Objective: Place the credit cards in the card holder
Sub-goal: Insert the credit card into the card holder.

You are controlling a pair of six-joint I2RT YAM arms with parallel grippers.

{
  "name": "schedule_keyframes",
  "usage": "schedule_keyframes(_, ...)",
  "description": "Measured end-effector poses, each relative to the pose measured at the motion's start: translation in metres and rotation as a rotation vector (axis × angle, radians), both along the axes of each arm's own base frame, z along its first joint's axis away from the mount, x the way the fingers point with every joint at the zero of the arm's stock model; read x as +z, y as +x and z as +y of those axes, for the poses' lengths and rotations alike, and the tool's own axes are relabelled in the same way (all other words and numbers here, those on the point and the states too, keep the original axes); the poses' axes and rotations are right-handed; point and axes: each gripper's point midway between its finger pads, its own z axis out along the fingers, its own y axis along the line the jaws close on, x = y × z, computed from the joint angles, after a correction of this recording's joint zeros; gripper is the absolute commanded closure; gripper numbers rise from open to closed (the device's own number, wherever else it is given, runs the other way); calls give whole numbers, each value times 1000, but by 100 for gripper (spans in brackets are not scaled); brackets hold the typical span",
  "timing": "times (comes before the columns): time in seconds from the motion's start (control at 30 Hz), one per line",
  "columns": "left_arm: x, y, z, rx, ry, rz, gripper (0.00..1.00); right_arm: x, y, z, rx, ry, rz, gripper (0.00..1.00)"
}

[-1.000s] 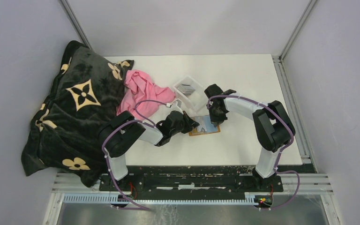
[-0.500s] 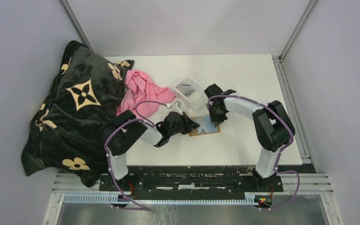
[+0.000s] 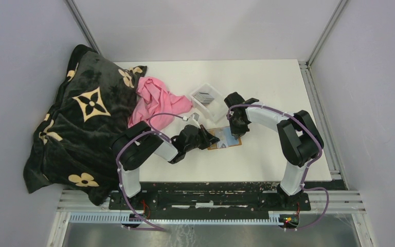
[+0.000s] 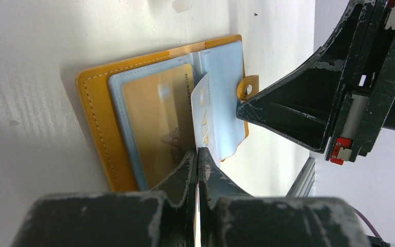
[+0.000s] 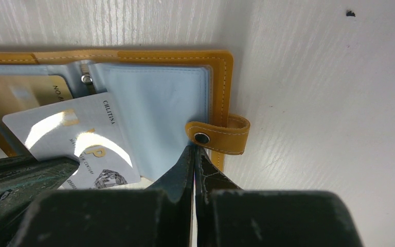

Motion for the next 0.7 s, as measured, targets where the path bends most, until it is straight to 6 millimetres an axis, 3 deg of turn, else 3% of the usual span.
schedule_keyframes(0.7,-2,7,-6,-2,-9,0,97,0,0,0,0,0,0,99)
